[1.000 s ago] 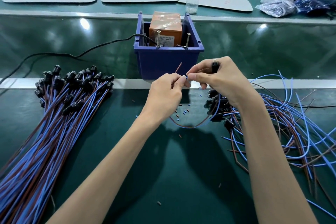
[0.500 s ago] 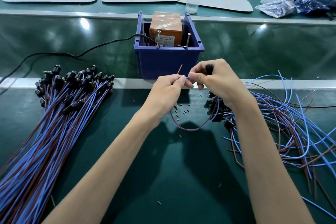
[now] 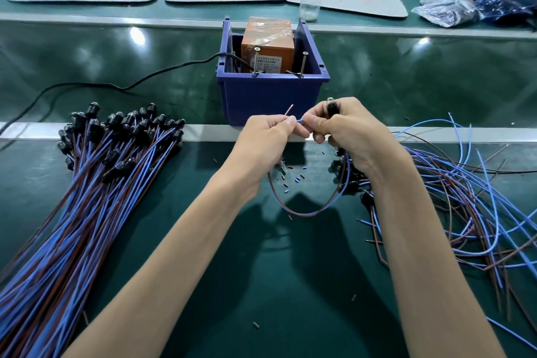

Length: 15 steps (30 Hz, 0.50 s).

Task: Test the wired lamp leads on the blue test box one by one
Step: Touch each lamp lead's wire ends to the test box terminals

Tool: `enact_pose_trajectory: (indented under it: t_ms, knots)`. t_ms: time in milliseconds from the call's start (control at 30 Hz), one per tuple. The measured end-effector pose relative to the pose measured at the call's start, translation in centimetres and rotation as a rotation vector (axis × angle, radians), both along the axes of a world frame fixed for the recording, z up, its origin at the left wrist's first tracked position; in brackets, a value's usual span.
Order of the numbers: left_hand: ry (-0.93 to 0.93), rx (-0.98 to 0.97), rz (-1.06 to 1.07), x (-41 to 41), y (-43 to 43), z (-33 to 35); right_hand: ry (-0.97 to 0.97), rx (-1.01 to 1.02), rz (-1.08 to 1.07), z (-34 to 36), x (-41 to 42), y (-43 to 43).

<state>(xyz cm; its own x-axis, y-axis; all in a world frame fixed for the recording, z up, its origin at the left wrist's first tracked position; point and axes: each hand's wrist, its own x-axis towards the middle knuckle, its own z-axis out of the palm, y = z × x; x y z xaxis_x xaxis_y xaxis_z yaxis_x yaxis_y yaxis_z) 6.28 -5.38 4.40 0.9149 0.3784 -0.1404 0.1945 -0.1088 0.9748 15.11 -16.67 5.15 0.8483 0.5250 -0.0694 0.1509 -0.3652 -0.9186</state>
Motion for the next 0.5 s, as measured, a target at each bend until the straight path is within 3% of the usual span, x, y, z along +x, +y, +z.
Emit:
enact_pose_trajectory:
  t_ms: [200, 400, 500]
  knots:
    - [-0.133, -0.030, 0.188, -0.3, 3.1, 2.1, -0.068, 0.003, -0.186, -0.4, 1.0, -1.8]
    - [-0.108, -0.186, 0.064, -0.2, 1.6, 1.3, 0.092, -0.052, 0.036, 0.0, 0.1, -1.0]
    - [-0.136, -0.302, 0.007, -0.1, 0.7, 0.8, 0.071, -0.021, 0.019, 0.5, 0.3, -1.3]
